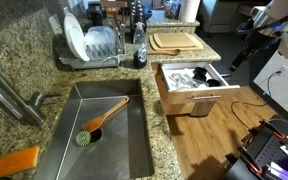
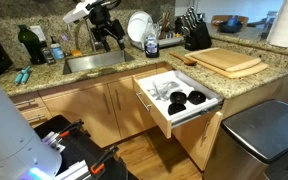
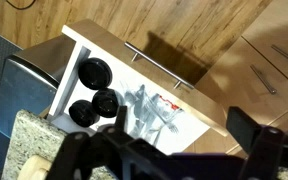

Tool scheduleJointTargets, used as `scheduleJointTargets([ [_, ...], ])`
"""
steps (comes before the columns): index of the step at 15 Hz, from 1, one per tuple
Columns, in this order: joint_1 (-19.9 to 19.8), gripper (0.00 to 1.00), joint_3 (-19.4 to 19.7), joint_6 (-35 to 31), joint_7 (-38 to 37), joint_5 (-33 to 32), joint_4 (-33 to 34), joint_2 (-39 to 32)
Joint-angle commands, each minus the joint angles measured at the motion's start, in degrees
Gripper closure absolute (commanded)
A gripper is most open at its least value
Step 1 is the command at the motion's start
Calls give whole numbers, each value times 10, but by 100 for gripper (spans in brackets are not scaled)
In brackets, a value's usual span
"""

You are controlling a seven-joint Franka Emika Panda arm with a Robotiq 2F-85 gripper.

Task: Put the wooden spoon in the drawer

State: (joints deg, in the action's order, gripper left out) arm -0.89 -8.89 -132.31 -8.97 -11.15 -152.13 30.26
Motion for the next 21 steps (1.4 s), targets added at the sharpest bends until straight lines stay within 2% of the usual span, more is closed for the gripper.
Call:
scheduleJointTargets([
  [1, 5, 0, 5, 2, -2, -3, 1, 0],
  [5, 5, 0, 5, 2, -2, -3, 1, 0],
  [7, -48, 0, 6, -30, -62, -38, 11, -25],
  [8, -65, 0, 39, -64, -47, -42, 20, -42],
  [13, -159, 0, 127, -199, -57, -60, 79, -113],
  [15, -148, 0, 185, -241, -17, 16, 124, -165],
  [16, -120, 0, 223, -259, 28, 81, 148, -193],
  [17, -56, 0, 289, -270, 57, 130, 173, -216],
  [18, -11, 0, 317, -273, 104, 183, 180, -213],
  [19, -101, 0, 246, -259, 63, 127, 140, -176],
  [21, -58, 0, 279, -265, 99, 176, 170, -205],
])
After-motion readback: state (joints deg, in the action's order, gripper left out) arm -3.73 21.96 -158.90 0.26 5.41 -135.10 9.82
